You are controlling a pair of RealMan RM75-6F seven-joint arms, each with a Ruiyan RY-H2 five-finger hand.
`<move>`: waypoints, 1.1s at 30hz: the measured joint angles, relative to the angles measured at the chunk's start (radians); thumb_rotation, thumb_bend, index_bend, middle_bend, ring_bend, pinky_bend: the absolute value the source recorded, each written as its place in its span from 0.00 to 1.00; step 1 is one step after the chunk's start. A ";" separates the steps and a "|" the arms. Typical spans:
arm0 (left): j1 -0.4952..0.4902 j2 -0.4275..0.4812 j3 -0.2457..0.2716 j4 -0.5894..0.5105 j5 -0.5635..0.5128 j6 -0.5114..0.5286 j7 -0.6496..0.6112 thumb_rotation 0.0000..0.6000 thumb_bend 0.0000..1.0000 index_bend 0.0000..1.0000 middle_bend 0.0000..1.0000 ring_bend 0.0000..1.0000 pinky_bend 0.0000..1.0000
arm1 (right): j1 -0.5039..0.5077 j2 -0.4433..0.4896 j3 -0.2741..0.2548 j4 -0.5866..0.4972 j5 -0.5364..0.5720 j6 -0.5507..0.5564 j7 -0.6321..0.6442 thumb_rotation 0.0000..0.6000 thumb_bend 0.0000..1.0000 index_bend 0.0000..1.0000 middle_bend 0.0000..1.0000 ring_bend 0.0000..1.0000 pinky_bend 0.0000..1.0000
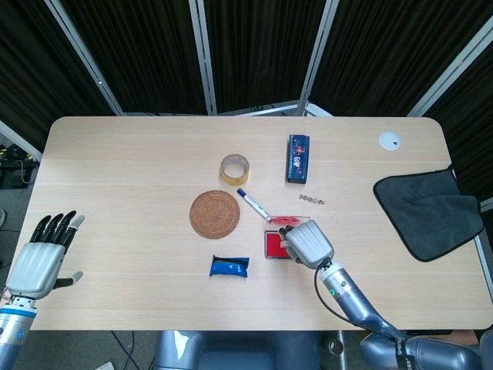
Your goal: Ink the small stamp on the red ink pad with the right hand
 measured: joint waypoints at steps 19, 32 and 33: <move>-0.005 -0.012 0.000 0.011 -0.013 -0.003 0.010 1.00 0.00 0.00 0.00 0.00 0.00 | 0.022 -0.077 -0.030 0.167 0.026 0.001 0.044 1.00 0.45 0.55 0.62 0.94 1.00; -0.010 -0.019 -0.001 0.015 -0.024 -0.009 0.019 1.00 0.00 0.00 0.00 0.00 0.00 | 0.032 -0.119 -0.048 0.221 0.036 -0.010 0.065 1.00 0.46 0.55 0.63 0.94 1.00; -0.010 -0.019 0.000 0.014 -0.024 -0.009 0.019 1.00 0.00 0.00 0.00 0.00 0.00 | 0.033 -0.122 -0.049 0.228 0.038 -0.011 0.068 1.00 0.46 0.55 0.63 0.93 1.00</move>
